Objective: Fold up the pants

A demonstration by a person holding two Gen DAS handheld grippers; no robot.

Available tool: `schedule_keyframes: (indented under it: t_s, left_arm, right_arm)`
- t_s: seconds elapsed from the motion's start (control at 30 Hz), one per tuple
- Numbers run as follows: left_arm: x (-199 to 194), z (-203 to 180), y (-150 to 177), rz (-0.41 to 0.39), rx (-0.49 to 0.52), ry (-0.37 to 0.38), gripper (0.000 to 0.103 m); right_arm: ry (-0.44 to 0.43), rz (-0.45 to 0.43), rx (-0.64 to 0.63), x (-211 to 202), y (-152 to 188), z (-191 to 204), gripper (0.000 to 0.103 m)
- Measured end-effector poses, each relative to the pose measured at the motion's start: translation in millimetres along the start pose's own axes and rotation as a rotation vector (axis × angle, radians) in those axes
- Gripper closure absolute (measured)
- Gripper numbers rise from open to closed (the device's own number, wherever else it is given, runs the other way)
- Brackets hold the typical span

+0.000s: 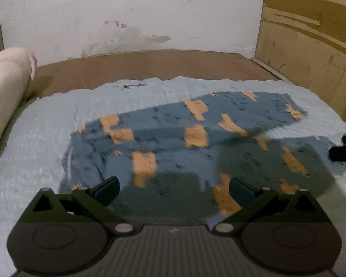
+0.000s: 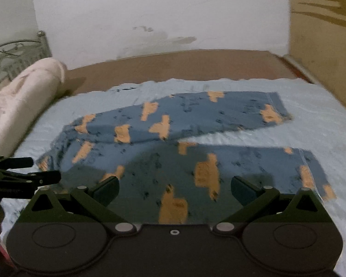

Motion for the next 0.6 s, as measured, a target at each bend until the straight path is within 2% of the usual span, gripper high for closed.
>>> schedule_keyframes:
  t_s: [0.2,0.33,0.47,0.6]
  left_arm:
    - [49,51,-38,0.001,0.094,-0.067,0.000]
    - [86,92,-64,0.003,0.109,-0.036,0.000]
    - [122,126,-80,0.008,0.187,-0.002,0.000]
    - [157,155,-90,0.021,0.240,-0.002,0.001]
  right_arm:
    - [-0.055,0.003,-0.199,47,-56,12,0.001]
    - [-0.125,-0.004,-0.335,77,-88,24,0.001]
    - [-0.182,-0.020,-0.492,109,-117,36,0.001]
    - [-0.218,0.002,-0.579,151,-143,36,0.001]
Point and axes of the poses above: each gripper's, at about its wrist camera, not at the fingertips, and x roughly the way its jaws point, z to its left, y to its underside, the point moved 1 cm from there along x, roughly the way its jaws point, and after that the axes turned 3 degrees about y, right-handed, at the moved point
